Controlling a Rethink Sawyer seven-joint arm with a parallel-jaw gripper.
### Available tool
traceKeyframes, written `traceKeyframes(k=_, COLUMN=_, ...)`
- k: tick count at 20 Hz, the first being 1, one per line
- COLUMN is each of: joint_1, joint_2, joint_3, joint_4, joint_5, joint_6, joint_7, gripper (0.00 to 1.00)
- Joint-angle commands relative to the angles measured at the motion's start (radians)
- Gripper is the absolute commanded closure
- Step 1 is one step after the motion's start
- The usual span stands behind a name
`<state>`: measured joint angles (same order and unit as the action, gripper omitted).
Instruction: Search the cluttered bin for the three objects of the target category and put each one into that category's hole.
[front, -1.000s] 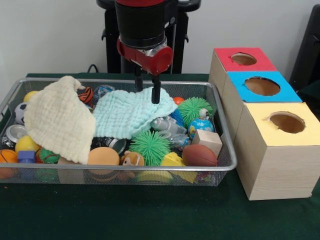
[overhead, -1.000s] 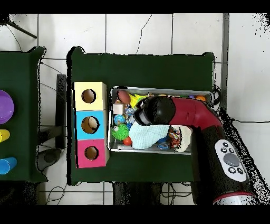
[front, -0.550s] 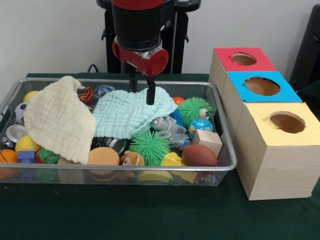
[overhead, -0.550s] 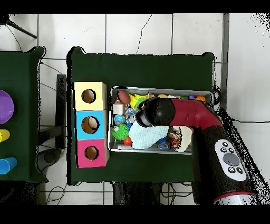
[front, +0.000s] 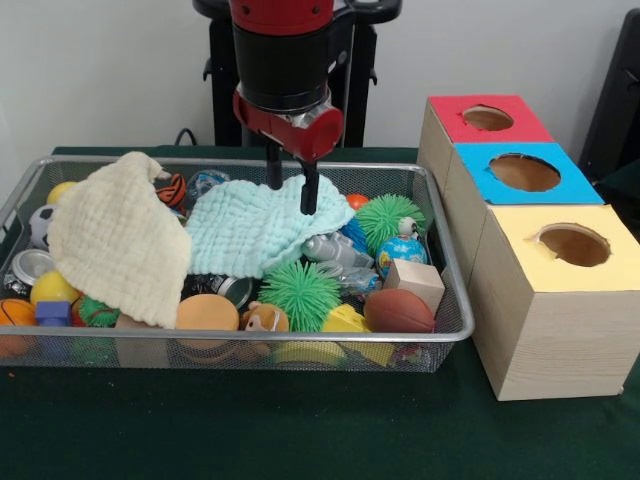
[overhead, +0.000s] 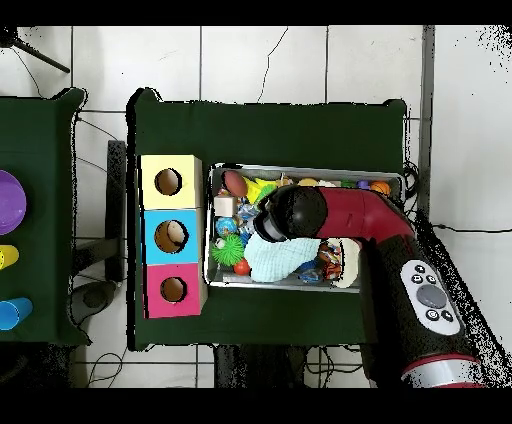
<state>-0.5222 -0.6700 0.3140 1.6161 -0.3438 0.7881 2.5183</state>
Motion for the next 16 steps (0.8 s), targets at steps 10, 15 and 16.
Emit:
traceKeyframes(k=10, joint_1=0.018, joint_2=0.006, joint_3=0.053, joint_4=0.038, joint_5=0.007, joint_6=0.165, joint_7=-0.149, gripper=0.0)
traceKeyframes(k=15, joint_1=0.033, joint_2=0.002, joint_3=0.047, joint_4=0.039, joint_5=0.006, joint_6=0.166, joint_7=-0.127, gripper=0.0)
traceKeyframes(k=16, joint_1=0.033, joint_2=0.003, joint_3=0.047, joint_4=0.039, joint_5=0.005, joint_6=0.165, joint_7=-0.128, gripper=0.0)
